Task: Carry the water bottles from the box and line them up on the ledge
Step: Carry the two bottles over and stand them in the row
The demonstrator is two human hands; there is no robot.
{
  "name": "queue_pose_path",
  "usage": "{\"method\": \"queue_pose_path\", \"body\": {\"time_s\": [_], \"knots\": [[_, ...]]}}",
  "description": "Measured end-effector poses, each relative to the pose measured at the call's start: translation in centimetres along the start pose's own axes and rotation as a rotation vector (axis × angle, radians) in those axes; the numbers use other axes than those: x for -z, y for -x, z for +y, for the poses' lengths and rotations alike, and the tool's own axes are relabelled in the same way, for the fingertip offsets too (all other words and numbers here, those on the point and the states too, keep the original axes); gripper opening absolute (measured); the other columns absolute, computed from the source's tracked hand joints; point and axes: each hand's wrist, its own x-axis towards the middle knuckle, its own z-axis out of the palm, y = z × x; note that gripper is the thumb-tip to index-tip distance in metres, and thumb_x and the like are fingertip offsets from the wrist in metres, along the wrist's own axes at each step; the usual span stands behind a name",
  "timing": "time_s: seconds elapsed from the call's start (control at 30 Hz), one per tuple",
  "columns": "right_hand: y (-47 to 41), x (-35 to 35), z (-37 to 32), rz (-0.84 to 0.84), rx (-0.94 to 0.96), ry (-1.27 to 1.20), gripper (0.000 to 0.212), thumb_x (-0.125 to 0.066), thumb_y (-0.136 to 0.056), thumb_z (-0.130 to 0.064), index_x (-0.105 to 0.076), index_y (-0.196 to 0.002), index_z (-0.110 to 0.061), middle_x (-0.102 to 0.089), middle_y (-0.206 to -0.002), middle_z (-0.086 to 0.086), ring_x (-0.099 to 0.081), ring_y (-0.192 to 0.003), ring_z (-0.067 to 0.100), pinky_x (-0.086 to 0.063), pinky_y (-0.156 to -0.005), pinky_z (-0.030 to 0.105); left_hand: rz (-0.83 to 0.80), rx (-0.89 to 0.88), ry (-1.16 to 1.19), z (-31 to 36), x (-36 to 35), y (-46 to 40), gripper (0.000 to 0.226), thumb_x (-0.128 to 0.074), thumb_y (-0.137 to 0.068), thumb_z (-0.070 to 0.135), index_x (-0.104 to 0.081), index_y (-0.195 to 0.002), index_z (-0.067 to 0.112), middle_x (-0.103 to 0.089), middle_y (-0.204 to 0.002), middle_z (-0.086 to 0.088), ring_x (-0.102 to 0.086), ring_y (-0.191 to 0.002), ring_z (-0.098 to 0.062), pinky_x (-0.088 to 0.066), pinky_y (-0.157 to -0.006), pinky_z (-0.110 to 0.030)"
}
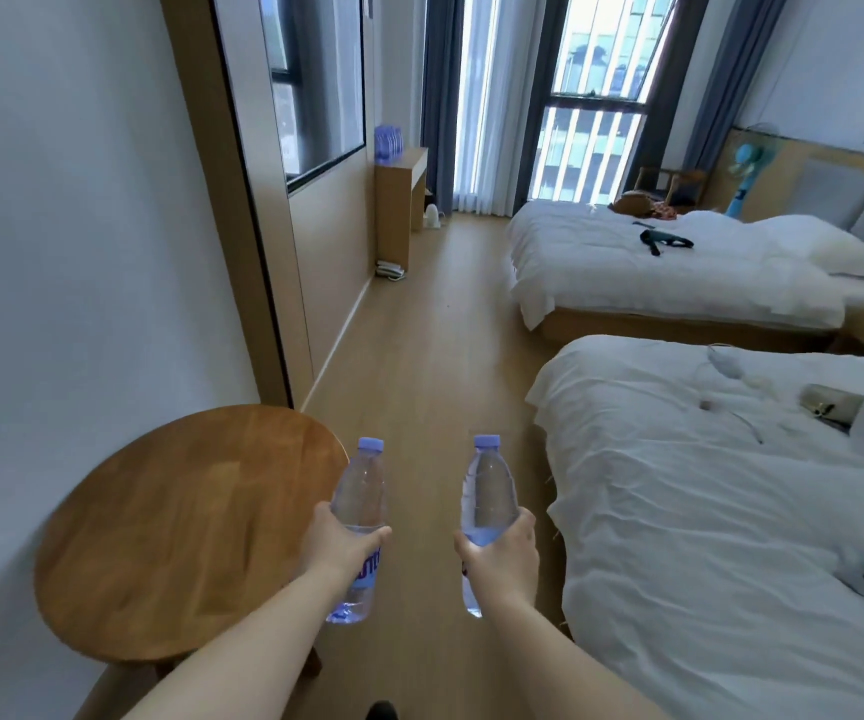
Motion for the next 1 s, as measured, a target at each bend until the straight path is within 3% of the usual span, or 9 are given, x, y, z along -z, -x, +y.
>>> {"method": "queue_pose_path", "body": {"time_s": [0.2, 0.53, 0.63, 0.77, 1.0], "knots": [[-14.0, -3.0, -3.3, 0.033, -0.051, 0.007, 0.079, -0.08, -0.076, -0.039, -0.034, -0.136, -0.015, -0.053, -0.126, 0.001, -0.058, -0.107, 0.024, -0.052, -0.092, 0.046, -0.108, -0.042, -0.062, 8.1, -6.5, -13.8, 0.06, -0.084, -0.069, 0.039, -0.044, -0.107, 0.018, -0.06, -0.095, 0.0, -0.06, -0.085, -0.022, -0.049, -0.073, -0.033], [-36.4, -3.7, -10.2, 0.047, -0.033, 0.027, 0.074, -0.078, -0.079, -0.036, -0.036, -0.135, -0.011, -0.052, -0.129, 0.005, -0.054, -0.113, 0.025, -0.049, -0.093, 0.043, -0.183, -0.094, -0.037, 21.1, -15.8, -31.3, 0.058, -0.085, -0.071, 0.028, -0.043, -0.108, 0.013, -0.058, -0.099, -0.003, -0.058, -0.082, -0.018, -0.043, -0.06, -0.025], [-44.6, -4.3, -11.2, 0.045, -0.029, 0.022, 0.074, -0.076, -0.081, -0.034, -0.035, -0.136, -0.009, -0.05, -0.13, 0.006, -0.053, -0.115, 0.027, -0.049, -0.092, 0.041, -0.17, -0.094, -0.033, 24.2, -19.3, -37.1, 0.058, -0.084, -0.071, 0.028, -0.044, -0.109, 0.012, -0.059, -0.101, -0.005, -0.06, -0.091, -0.024, -0.049, -0.075, -0.033], [-56.1, -4.7, -13.3, 0.05, -0.028, 0.06, 0.069, -0.075, -0.08, -0.035, -0.037, -0.131, -0.008, -0.054, -0.123, 0.007, -0.056, -0.107, 0.028, -0.046, -0.079, 0.034, -0.135, -0.086, 0.027, 29.5, -24.0, -45.1, 0.06, -0.084, -0.072, 0.021, -0.044, -0.114, 0.007, -0.059, -0.105, -0.008, -0.061, -0.096, -0.027, -0.05, -0.082, -0.036], [-72.1, -5.7, -20.5, 0.002, 0.058, 0.042, 0.069, -0.078, -0.078, -0.036, -0.039, -0.128, -0.009, -0.052, -0.119, 0.005, -0.056, -0.105, 0.027, -0.051, -0.086, 0.043, -0.022, -0.101, 0.076, 39.4, -29.3, -57.0, 0.06, -0.084, -0.07, 0.025, -0.042, -0.111, 0.013, -0.06, -0.105, -0.006, -0.062, -0.096, -0.027, -0.051, -0.09, -0.042]]}}
